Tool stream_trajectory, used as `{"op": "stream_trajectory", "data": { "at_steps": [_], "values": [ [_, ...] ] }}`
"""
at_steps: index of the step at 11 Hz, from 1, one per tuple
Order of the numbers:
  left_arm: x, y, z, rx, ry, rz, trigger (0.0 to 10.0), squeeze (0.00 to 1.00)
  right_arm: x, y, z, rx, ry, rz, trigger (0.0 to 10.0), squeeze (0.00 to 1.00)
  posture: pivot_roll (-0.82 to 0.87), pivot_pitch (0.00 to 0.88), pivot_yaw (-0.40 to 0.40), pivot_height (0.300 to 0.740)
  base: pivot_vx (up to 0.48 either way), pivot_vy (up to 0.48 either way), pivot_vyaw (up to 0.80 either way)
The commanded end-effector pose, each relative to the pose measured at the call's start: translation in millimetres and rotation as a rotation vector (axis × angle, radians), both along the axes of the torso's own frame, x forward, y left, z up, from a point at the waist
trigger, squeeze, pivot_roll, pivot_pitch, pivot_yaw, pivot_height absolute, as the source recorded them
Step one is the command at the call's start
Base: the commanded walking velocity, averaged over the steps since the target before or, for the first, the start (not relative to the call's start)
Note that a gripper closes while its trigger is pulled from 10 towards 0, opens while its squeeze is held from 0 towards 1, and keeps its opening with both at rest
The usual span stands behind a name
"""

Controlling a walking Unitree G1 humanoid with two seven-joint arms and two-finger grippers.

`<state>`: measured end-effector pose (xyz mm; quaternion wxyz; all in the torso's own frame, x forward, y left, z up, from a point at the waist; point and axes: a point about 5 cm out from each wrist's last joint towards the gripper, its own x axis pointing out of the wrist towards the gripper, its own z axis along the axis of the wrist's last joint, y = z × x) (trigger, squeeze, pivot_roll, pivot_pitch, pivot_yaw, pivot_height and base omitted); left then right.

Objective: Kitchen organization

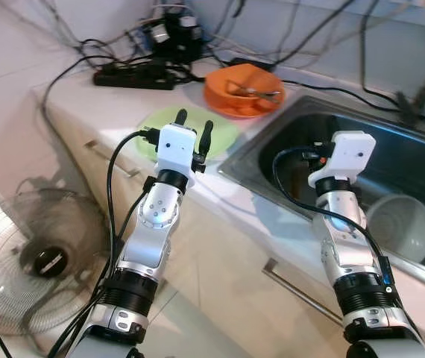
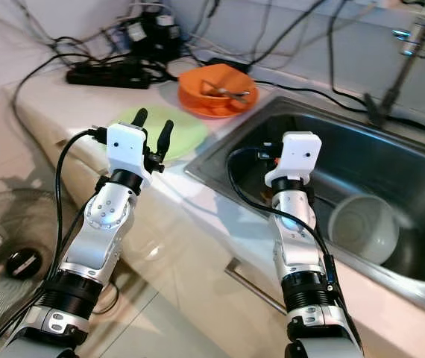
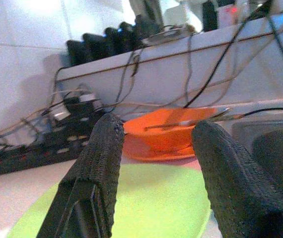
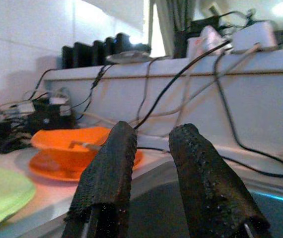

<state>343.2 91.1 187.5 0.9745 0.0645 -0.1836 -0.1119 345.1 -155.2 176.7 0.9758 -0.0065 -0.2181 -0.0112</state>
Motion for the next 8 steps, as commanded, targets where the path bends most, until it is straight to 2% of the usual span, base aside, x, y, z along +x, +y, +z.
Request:
{"op": "stream_trajectory", "data": {
  "at_steps": [1, 5, 8],
  "values": [
    [1.1, -2.2, 1.6, 0.003, -0.01, 0.001, 10.0, 0.0, -2.1, -1.9, 1.1, 0.008, -0.003, -0.002, 10.0, 0.0, 0.15, 0.002, 0.005, 0.74, 0.0, 0.0, -0.7],
    [-0.4, -4.8, 0.4, 0.008, -0.028, -0.011, 10.0, 0.0, -5.1, 2.8, -0.2, 0.015, 0.0, 0.011, 10.0, 0.0, 0.15, 0.007, 0.002, 0.74, 0.0, 0.0, 0.0],
    [-0.8, -5.4, 0.8, 0.011, -0.04, -0.015, 10.0, 0.0, -5.4, 4.5, -1.8, 0.016, 0.011, 0.016, 10.0, 0.0, 0.15, 0.01, 0.002, 0.74, 0.0, 0.0, -0.64]
  ]
}}
